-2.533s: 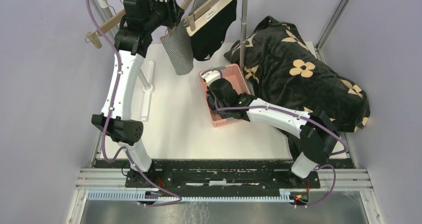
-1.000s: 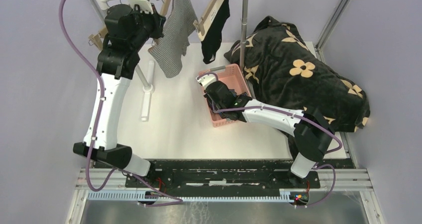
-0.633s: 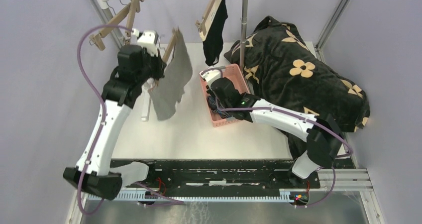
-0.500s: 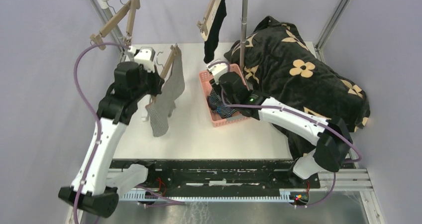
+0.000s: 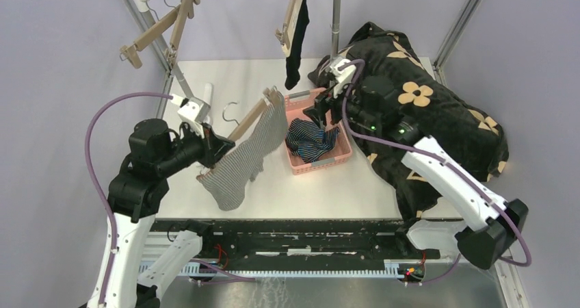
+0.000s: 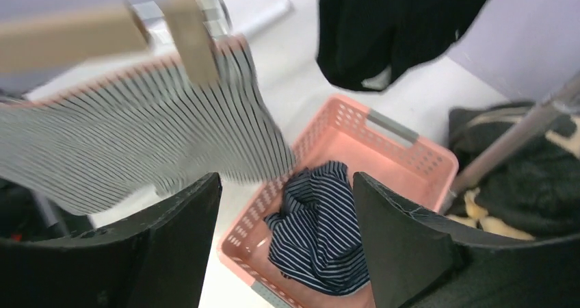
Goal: Remove the underwear clipped to the hanger
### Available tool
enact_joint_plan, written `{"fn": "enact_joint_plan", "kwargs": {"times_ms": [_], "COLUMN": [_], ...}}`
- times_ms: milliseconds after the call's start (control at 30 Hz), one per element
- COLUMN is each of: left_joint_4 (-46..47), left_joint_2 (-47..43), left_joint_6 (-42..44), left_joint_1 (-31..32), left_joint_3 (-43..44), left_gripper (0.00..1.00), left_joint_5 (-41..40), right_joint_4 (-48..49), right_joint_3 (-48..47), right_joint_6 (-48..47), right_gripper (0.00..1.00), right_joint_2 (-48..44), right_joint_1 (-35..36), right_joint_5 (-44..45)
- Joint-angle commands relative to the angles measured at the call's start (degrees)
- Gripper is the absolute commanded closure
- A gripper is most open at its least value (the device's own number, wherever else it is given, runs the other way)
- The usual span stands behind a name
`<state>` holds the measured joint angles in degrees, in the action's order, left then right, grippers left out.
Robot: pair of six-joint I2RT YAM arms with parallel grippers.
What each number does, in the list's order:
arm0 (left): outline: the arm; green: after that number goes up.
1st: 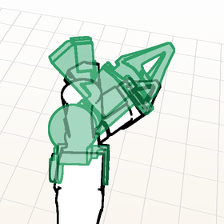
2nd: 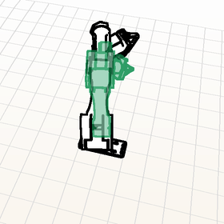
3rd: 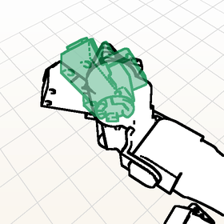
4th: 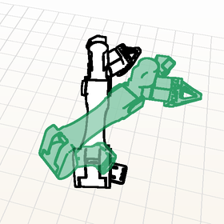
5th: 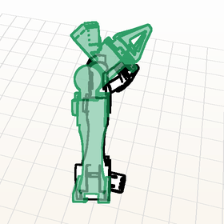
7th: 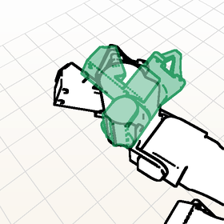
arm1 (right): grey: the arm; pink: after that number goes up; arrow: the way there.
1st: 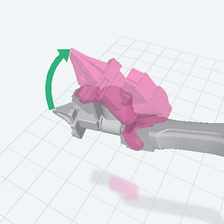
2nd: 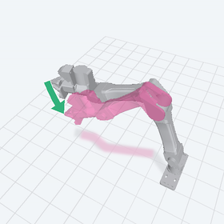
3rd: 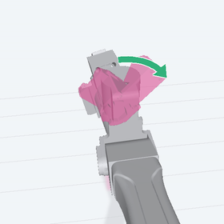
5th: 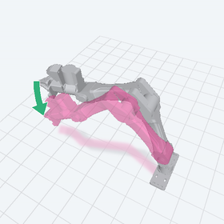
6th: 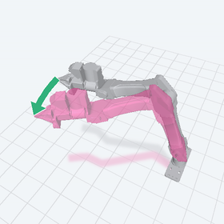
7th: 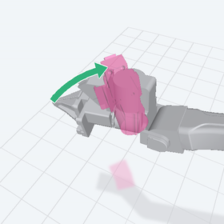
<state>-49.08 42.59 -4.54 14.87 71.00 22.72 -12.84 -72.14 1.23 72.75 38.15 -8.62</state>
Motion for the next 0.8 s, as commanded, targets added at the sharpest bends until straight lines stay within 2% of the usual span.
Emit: {"fn": "enact_joint_plan", "kwargs": {"times_ms": [0, 67, 167, 300, 433, 633, 700, 767], "left_joint_4": [-1.6, -0.4, 1.7, 5.1, 8.1, 10.3, 10.9, 11.2], "left_joint_2": [-2.0, -2.9, -3.1, -3.0, -3.0, -2.7, -2.7, -2.5], "left_joint_6": [4.8, 4.6, 4.5, 4.3, 3.6, 2.4, 2.1, 2.0], "left_joint_1": [0.1, 0.1, 0.1, 0.1, 0.1, 0.1, 0.1, 0.2], "left_joint_3": [-1.6, -2.5, -3.5, -4.1, -4.2, -4.2, -4.4, -4.4], "left_gripper": [0.97, 0.97, 0.97, 0.97, 0.97, 0.97, 0.97, 0.97], "left_joint_5": [11.4, 15.5, 23.0, 30.7, 35.1, 36.1, 35.8, 35.6], "right_joint_4": [2.7, 2.8, 5.9, 13.8, 20.2, 28.3, 30.1, 31.9], "right_joint_3": [-0.6, -1.1, -1.3, -0.7, -0.8, -0.6, -0.8, -0.9], "right_joint_6": [0.3, 0.1, 2.0, 8.0, 13.2, 20.2, 21.9, 23.5], "right_gripper": [0.16, 0.13, 0.15, 0.15, 0.14, 0.15, 0.18, 0.26], "right_joint_2": [-5.6, -6.1, -6.1, -4.9, -2.6, 0.5, 1.6, 2.2], "right_joint_1": [-3.5, -4.7, -6.1, -7.7, -8.8, -9.3, -9.4, -9.5], "right_joint_5": [-22.6, -29.9, -41.5, -50.7, -54.8, -57.3, -57.8, -58.6]}}
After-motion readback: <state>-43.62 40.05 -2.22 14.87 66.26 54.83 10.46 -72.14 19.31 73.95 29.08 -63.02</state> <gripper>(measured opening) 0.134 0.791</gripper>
